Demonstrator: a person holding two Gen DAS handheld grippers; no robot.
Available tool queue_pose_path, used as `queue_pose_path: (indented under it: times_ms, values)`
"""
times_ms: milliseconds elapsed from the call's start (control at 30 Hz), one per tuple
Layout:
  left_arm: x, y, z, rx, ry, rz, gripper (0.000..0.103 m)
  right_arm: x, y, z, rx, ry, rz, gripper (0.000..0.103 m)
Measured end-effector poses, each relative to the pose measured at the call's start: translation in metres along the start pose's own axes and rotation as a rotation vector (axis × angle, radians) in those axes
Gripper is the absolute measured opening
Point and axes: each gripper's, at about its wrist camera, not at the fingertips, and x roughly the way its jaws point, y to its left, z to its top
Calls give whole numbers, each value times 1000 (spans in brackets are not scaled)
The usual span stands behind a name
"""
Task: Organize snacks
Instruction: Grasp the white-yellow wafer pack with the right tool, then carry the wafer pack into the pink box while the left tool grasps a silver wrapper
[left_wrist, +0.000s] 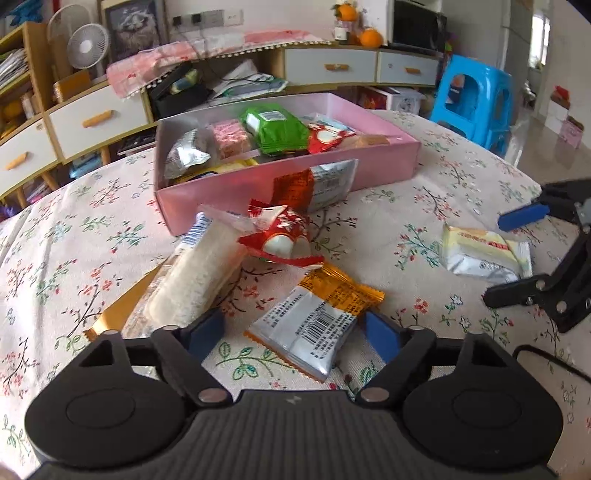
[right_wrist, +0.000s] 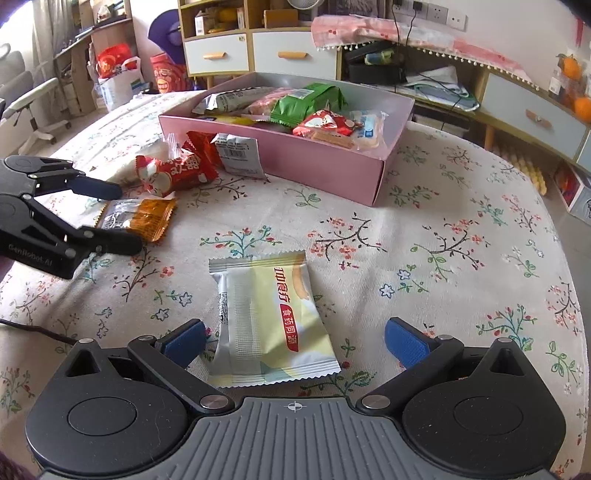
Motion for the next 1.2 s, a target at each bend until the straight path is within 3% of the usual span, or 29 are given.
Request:
queue_pose_path:
  times_ms: [233, 367, 467, 633, 1067, 1167, 1200]
  values:
    - [-2, 8, 6, -102, 16, 26, 59, -1, 7, 4, 6, -5, -3, 95]
    - [-4, 10, 6, -132, 21, 32, 57, -1, 9, 5, 14, -12, -3, 89]
    - [-5, 10, 7, -142, 22, 30, 53, -3, 10, 6, 16, -20, -5, 78]
    - [-9, 10, 7, -169, 13, 10, 50, -5, 12, 9, 13, -28, -1, 52]
    - [-19, 5, 13, -189, -40, -19, 48, -15, 10, 20, 50, -59, 11, 50]
    - [-21, 6, 17, -207, -29, -41, 17, -22, 8, 28, 68, -84, 17, 50]
    - [-21, 7, 18, -223, -27, -41, 17, -26, 7, 32, 74, -98, 18, 50]
